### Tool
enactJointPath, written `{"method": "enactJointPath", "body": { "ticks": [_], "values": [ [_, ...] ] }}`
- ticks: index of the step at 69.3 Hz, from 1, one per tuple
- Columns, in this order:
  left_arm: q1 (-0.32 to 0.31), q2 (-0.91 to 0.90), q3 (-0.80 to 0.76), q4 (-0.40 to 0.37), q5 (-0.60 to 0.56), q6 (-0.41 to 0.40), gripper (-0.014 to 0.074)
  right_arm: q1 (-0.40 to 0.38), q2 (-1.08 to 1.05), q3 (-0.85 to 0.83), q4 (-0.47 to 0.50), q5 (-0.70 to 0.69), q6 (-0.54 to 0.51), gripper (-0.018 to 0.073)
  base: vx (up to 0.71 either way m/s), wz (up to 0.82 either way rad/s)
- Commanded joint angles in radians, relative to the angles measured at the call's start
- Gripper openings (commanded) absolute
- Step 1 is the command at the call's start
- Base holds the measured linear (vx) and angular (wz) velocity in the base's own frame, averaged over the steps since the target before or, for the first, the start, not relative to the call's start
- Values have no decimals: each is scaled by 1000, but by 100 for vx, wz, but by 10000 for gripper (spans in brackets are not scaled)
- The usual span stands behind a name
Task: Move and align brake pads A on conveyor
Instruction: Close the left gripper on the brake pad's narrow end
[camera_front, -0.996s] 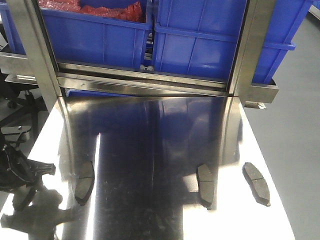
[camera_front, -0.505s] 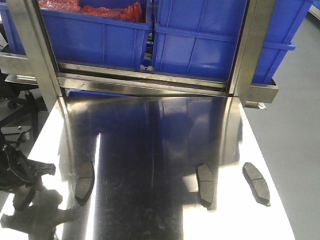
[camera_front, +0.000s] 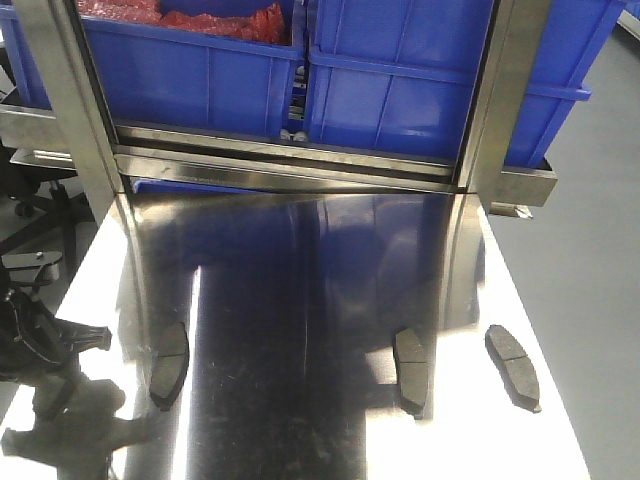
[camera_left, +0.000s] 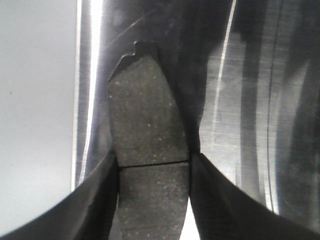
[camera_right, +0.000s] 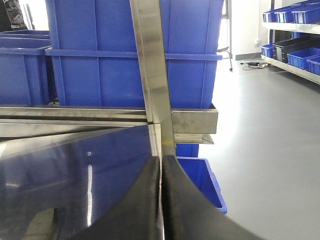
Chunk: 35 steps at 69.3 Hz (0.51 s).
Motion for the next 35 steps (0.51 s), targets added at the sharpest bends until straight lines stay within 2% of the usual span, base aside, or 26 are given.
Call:
{"method": "enactJointPath", "body": {
  "ticks": [1, 11, 25, 35],
  "values": [
    [-2, -40, -23, -9, -10, -6, 228, -5, -16, 21, -2, -73, -6, -3, 0, 0],
    [-2, -40, -23, -9, -15, -5, 222, -5, -16, 21, -2, -73, -6, -3, 0, 0],
    [-2, -40, -23, -9, -15, 2, 143, -5, -16, 21, -2, -73, -6, -3, 0, 0],
    [-2, -57, -23, -9, -28, 2, 128, -5, -16, 21, -2, -73, -6, -3, 0, 0]
  ]
}}
